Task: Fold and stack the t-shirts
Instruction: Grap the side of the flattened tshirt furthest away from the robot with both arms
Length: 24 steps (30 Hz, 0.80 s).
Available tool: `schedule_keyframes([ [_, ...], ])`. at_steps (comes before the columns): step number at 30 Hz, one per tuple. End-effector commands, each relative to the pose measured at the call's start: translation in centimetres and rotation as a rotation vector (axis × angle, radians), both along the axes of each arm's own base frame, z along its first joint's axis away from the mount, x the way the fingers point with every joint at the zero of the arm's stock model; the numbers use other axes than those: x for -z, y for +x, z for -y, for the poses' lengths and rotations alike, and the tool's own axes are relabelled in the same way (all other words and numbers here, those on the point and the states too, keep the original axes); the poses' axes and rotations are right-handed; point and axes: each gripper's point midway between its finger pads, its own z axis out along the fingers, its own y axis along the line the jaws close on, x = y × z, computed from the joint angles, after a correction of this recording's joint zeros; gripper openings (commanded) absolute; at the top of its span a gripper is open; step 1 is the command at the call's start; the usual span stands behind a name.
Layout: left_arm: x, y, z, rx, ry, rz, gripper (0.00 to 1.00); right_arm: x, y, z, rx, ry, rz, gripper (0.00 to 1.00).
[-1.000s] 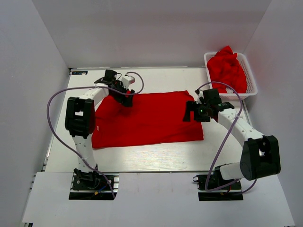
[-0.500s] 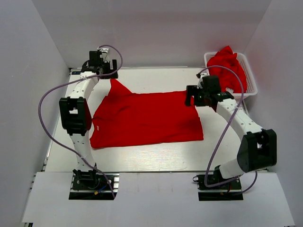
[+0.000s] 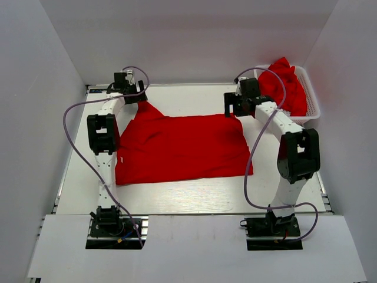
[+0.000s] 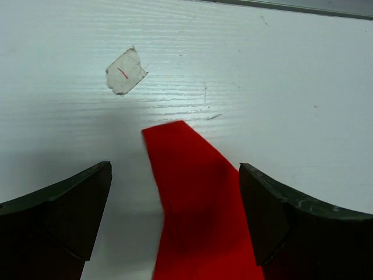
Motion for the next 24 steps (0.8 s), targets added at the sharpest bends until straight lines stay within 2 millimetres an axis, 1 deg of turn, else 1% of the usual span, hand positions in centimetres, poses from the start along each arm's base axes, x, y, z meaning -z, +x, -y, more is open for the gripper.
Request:
schedule_keyframes([
  [1, -3.8, 3.0, 1.0, 0.017, -0.082, 0.150, 1.00, -1.3, 1.3, 0.2, 0.009, -0.013, 0.037, 0.90],
  [3, -2.3, 3.6, 1.1, 0.011, -0.090, 0.154, 1.00, -0.7, 1.5, 0.3, 0.019, -0.019, 0.026, 0.90],
  [5, -1.7, 4.0, 0.7, -0.012, -0.086, 0.155, 1.00, -0.7, 1.7, 0.5, 0.028, -0.026, 0.022, 0.90],
  [6, -1.8, 4.2, 0.7, -0.012, -0.086, 0.164, 0.97, -0.2, 1.7, 0.5, 0.030, -0.030, 0.009, 0.90],
  [7, -1.0, 4.1, 0.7, -0.012, -0.086, 0.152, 0.93, -0.1, 1.8, 0.5, 0.033, -0.027, 0.008, 0.90],
  [8, -1.3, 4.3, 1.0, -0.001, -0.094, 0.165, 0.89, 0.1, 1.8, 0.4, 0.030, -0.027, 0.003, 0.90],
  [9, -0.7, 4.0, 1.0, -0.001, -0.094, 0.152, 0.81, 0.3, 1.9, 0.4, 0.030, -0.028, 0.000, 0.90],
  [10, -0.4, 4.0, 1.0, -0.001, -0.094, 0.152, 0.77, 0.6, 1.9, 0.3, 0.038, -0.030, -0.007, 0.90],
  [11, -0.8, 3.7, 1.2, 0.021, -0.090, 0.156, 0.73, 0.6, 2.1, 0.4, 0.040, -0.028, -0.008, 0.90],
  [12, -0.1, 3.3, 1.2, 0.020, -0.091, 0.143, 0.68, 0.4, 2.3, 0.4, 0.044, -0.026, -0.005, 0.90],
  [13, 0.1, 3.0, 1.1, 0.035, -0.072, 0.138, 0.65, 0.9, 2.3, 0.3, 0.044, -0.028, -0.016, 0.90],
  [14, 0.2, 2.7, 1.0, 0.040, -0.065, 0.133, 0.60, 0.7, 2.5, 0.4, 0.047, -0.024, -0.010, 0.90],
  [15, 0.5, 2.3, 1.0, 0.047, -0.056, 0.130, 0.52, 0.6, 2.7, 0.0, 0.042, -0.022, -0.006, 0.90],
  [16, 0.9, 2.1, 1.5, 0.074, -0.034, 0.127, 0.45, 1.0, 3.0, 0.0, 0.043, -0.021, -0.013, 0.90],
  [17, 0.9, 2.2, 1.1, 0.055, -0.019, 0.127, 0.34, 0.9, 3.2, -0.2, 0.036, -0.014, -0.009, 0.90],
  [18, 1.2, 2.0, 1.0, 0.062, -0.010, 0.117, 0.22, 1.5, 3.3, -0.5, 0.026, -0.010, -0.022, 0.90],
  [19, 1.4, 1.7, 1.0, 0.062, -0.010, 0.105, 0.00, 1.7, 3.8, -0.9, 0.011, -0.007, -0.016, 0.90],
  [20, 1.8, 1.5, 1.0, 0.062, -0.010, 0.096, 0.00, 1.7, 4.0, -0.9, -0.004, -0.013, -0.011, 0.90],
  [21, 1.1, 1.6, 1.0, 0.062, -0.010, 0.106, 0.00, 2.3, 4.5, -1.4, -0.025, -0.008, -0.010, 0.90],
  [22, 1.1, 1.6, 0.8, 0.054, -0.003, 0.106, 0.00, 2.7, 4.7, -1.4, -0.039, -0.019, -0.010, 0.90],
  [23, 0.2, 1.7, 0.9, 0.047, -0.011, 0.118, 0.00, 3.3, 4.9, -1.6, -0.048, -0.021, -0.020, 0.89],
  [24, 0.3, 1.8, 0.7, 0.038, -0.003, 0.118, 0.00, 3.3, 5.2, -1.7, -0.055, -0.024, -0.018, 0.89],
])
